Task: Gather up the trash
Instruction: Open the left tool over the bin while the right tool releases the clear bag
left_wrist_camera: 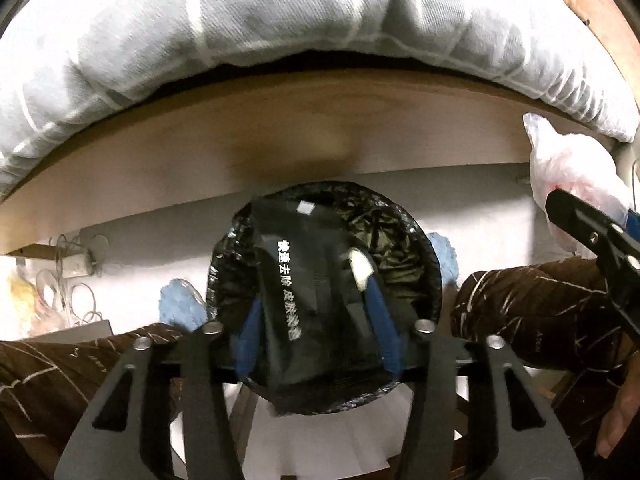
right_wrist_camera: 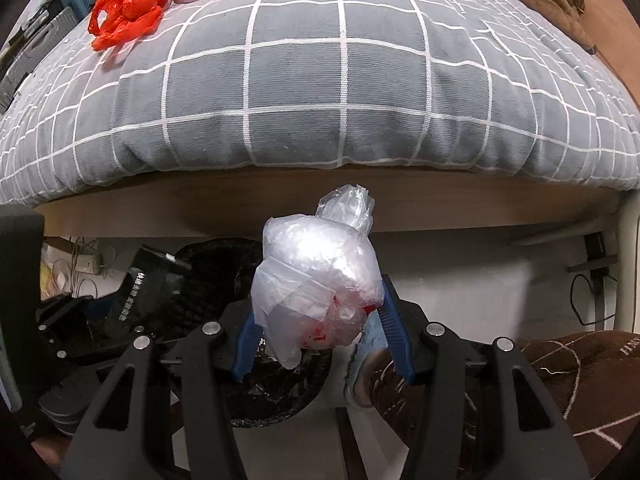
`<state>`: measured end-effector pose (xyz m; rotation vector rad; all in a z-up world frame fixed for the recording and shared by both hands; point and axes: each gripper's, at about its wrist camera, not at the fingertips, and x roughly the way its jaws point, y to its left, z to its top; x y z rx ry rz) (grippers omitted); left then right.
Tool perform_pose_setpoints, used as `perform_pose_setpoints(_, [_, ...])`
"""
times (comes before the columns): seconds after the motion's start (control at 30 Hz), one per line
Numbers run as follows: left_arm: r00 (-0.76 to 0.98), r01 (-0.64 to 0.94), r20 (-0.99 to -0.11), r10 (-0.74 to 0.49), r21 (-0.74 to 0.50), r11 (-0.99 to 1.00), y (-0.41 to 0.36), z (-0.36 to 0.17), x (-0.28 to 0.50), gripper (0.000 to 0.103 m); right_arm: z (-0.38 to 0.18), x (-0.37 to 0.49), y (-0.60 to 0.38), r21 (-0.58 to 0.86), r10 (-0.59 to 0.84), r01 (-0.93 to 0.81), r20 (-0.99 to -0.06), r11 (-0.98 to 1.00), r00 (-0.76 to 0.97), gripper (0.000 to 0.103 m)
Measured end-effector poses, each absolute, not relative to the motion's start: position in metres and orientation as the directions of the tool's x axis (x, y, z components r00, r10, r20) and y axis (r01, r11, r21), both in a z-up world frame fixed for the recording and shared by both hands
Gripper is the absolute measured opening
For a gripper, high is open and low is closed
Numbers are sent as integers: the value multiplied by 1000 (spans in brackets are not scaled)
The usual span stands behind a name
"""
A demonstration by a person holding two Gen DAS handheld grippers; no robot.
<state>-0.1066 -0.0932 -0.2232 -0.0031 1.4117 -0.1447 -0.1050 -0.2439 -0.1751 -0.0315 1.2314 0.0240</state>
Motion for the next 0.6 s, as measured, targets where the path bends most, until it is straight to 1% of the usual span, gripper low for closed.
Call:
perform_pose_setpoints(0.03, [152, 101, -984, -98, -83, 991, -91, -221, -107, 62, -176, -105, -243, -10, 2, -37, -943, 999, 333, 51])
perform_pose_setpoints(0.07, [151, 103, -984, -96, -81, 991, -89, -220, -107, 65, -176, -105, -240, -7, 6, -40, -943, 999, 332, 51])
perform_pose_setpoints(0.13, [167, 96, -982, -93, -78, 992, -82, -214, -107, 73, -175, -105, -236, 2, 18, -48, -942, 999, 335, 51])
perform_pose_setpoints(0.3, [221, 75, -972, -84, -69, 995, -65, -197, -108, 87, -174, -102, -221, 17, 39, -69, -942, 997, 333, 51])
perform_pose_setpoints(0.43, [254, 45, -964, -81, -71, 996, -47, -187, -109, 94, -175, -102, -202, 30, 61, -98, -942, 995, 330, 51])
perform_pose_setpoints(0.6, [284, 19, -957, -54, -51, 999, -28, -177, -109, 97, -180, -101, -181, 49, 87, -125, -945, 991, 314, 51])
